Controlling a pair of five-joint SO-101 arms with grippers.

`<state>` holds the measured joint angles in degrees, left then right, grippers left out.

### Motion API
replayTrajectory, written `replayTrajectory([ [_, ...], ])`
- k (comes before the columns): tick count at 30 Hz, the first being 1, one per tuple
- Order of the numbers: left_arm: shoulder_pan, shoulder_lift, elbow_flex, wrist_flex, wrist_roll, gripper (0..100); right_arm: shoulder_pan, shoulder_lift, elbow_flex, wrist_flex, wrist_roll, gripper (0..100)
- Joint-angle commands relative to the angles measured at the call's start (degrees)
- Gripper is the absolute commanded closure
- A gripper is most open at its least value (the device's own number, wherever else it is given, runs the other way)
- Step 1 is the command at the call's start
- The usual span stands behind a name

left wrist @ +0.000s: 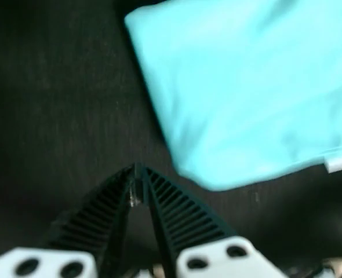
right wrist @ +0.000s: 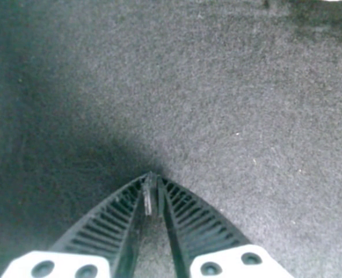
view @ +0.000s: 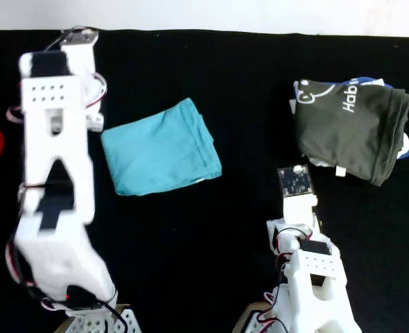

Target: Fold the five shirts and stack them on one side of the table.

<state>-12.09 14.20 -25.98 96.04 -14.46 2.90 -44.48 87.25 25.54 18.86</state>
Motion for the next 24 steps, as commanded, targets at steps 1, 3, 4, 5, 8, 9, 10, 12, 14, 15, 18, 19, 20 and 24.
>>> replayTrajectory([
  [1, -2.24, -15.16, 28.44, -13.45, -0.44, 99, 0.48, -0.13, 0.31, -1.19, -0.62, 99.3],
  [3, -3.91, -19.47, 41.45, -22.33, -0.53, 99, 0.48, -0.13, 0.31, -1.1, -0.62, 99.3],
  [4, -4.88, -21.05, 47.34, -26.29, -0.53, 99, 0.57, -0.13, 0.31, -1.01, -0.62, 99.3],
  [5, -6.11, -22.55, 52.62, -30.15, -0.53, 99, 0.57, -0.13, 0.22, -0.92, -0.62, 99.0],
  [8, -9.71, -24.75, 65.45, -41.41, -0.53, 99, 0.48, -0.22, -2.42, 3.03, -0.62, 99.0],
  [9, -11.03, -24.92, 68.7, -45.01, -0.53, 99, 0.4, -0.22, -5.14, 6.55, -0.62, 99.0],
  [10, -12.18, -24.84, 71.25, -47.91, -0.53, 99, 0.4, -0.13, -8.75, 10.42, -0.62, 99.0],
  [12, -13.85, -24.84, 75.3, -52.13, -0.35, 99, 0.4, 0.4, -17.1, 17.27, -0.62, 99.0],
  [14, -14.37, -25.01, 77.23, -53.27, -0.26, 99, -0.31, 0.4, -24.66, 22.29, -0.62, 99.0],
  [15, -14.46, -25.27, 77.41, -53.27, -0.26, 99, -1.36, 0.4, -27.82, 24.22, -0.53, 99.0],
  [18, -14.2, -24.84, 77.58, -53.36, -0.26, 99, -5.76, 0.4, -35.03, 27.91, -0.35, 99.0],
  [19, -14.11, -24.84, 77.58, -53.45, -0.26, 99, -7.6, 0.4, -36.88, 28.26, -0.35, 99.0],
  [20, -14.11, -24.84, 77.58, -53.45, -0.26, 99, -9.36, 0.48, -38.55, 28.26, -0.35, 99.0],
  [24, -14.11, -24.84, 77.93, -53.54, -0.26, 99, -16.22, 5.76, -46.2, 28.26, -0.7, 99.0],
])
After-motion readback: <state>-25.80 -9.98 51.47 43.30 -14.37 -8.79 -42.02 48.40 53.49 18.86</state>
